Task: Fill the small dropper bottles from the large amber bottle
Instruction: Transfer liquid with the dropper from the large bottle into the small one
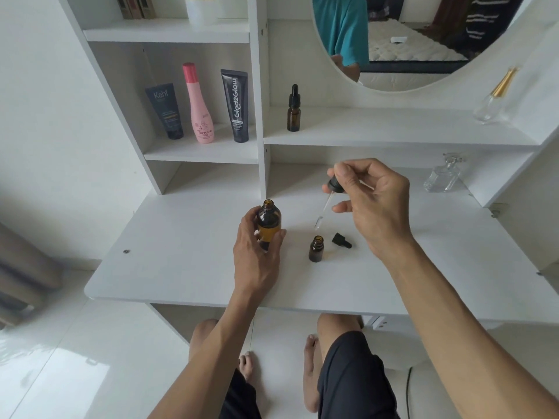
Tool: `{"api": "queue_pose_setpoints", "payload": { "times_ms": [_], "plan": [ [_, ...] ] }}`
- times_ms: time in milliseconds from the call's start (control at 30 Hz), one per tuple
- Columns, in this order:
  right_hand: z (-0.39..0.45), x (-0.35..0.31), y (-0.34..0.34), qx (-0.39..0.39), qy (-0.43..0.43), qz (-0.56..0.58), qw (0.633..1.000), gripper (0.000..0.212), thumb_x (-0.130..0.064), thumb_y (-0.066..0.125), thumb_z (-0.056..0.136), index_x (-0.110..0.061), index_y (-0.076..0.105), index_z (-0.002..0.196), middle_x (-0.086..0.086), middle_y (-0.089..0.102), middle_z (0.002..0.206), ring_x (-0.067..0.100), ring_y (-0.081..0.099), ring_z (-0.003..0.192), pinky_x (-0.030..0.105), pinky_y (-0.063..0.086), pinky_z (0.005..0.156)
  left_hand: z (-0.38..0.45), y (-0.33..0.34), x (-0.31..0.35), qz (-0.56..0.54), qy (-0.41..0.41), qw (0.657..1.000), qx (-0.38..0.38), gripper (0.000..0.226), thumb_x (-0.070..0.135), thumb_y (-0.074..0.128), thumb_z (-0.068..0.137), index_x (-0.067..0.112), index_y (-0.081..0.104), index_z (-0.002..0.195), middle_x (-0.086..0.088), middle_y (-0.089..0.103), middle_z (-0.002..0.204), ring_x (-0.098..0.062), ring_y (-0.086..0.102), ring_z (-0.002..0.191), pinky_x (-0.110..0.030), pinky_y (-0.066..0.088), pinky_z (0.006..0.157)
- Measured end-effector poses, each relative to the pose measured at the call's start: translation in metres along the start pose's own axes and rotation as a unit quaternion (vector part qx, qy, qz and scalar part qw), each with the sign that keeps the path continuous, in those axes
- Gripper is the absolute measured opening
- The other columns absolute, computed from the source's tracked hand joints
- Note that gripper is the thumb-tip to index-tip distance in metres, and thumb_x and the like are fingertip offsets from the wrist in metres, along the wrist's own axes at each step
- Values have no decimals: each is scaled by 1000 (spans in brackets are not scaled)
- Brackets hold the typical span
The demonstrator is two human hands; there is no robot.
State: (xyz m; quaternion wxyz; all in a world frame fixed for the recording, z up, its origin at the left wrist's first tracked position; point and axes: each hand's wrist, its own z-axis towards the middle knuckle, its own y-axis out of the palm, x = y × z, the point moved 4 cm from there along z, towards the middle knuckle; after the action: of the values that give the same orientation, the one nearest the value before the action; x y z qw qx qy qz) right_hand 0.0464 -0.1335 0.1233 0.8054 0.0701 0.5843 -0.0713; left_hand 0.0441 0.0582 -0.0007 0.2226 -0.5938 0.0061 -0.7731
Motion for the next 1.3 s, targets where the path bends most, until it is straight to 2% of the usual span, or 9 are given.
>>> {"api": "queue_pose_setpoints", "payload": {
  "times_ms": [233, 367, 533, 700, 900, 1100, 1200, 1300],
  "plan": [
    [-7, 12, -6, 5, 21, -6, 1000, 6, -19, 69, 94, -14, 69, 91, 7, 75, 88, 20, 76, 80, 28, 55, 52, -1, 0, 0, 0, -3, 1000, -4, 52, 23, 70, 91, 27, 43, 134, 2, 58, 131, -10, 58, 106, -3, 47, 77],
    [-8, 15, -5, 6, 26, -14, 1000, 9, -20, 69, 94, -11, 70, 93, 9, 74, 88, 18, 76, 80, 28, 55, 53, 0, 0, 0, 1, -6, 1000, -2, 51, 24, 69, 91, 28, 42, 134, 2, 58, 131, -1, 59, 101, -3, 46, 76],
    [-8, 19, -5, 1, 34, -24, 999, 10, -20, 69, 94, -11, 70, 92, 9, 74, 87, 19, 77, 80, 27, 54, 53, -1, 0, 1, -2, 0, 1000, -1, 51, 23, 70, 91, 26, 43, 134, 2, 58, 130, -11, 58, 106, -3, 46, 76],
    [-8, 22, -4, 2, 39, -39, 998, 13, -20, 69, 94, -10, 69, 87, 12, 74, 86, 17, 77, 80, 27, 53, 52, -1, -1, 1, -4, 3, 1000, 3, 51, 22, 70, 90, 26, 44, 134, 2, 59, 129, -7, 59, 103, -3, 46, 78],
    [-7, 22, -2, -3, 32, -62, 998, 14, -20, 69, 94, -11, 69, 83, 11, 75, 85, 15, 77, 78, 28, 54, 51, 0, 0, 0, -4, 3, 1000, -1, 52, 23, 70, 90, 27, 43, 134, 2, 59, 130, -11, 58, 107, -5, 48, 79],
    [-7, 21, -1, -6, 31, -79, 996, 18, -20, 69, 93, -5, 68, 84, 10, 75, 85, 13, 76, 76, 29, 52, 48, 0, 1, 0, -11, 5, 1000, 0, 51, 23, 70, 91, 27, 43, 134, 3, 59, 128, -2, 59, 103, -10, 51, 79],
    [-7, 21, -1, -8, 28, -86, 996, 18, -21, 69, 93, -4, 68, 85, 8, 76, 84, 13, 76, 76, 28, 52, 48, 0, 0, 0, -10, 1, 1000, -1, 50, 23, 69, 91, 27, 43, 134, 3, 59, 129, 1, 58, 102, -7, 49, 78],
    [-8, 20, -1, -12, 23, -94, 995, 19, -21, 69, 93, -4, 68, 85, 8, 76, 84, 12, 76, 76, 27, 52, 48, 0, 0, 0, -12, 2, 1000, 0, 50, 23, 69, 91, 28, 43, 133, 3, 59, 129, -3, 59, 104, -6, 48, 77]
  ]
}}
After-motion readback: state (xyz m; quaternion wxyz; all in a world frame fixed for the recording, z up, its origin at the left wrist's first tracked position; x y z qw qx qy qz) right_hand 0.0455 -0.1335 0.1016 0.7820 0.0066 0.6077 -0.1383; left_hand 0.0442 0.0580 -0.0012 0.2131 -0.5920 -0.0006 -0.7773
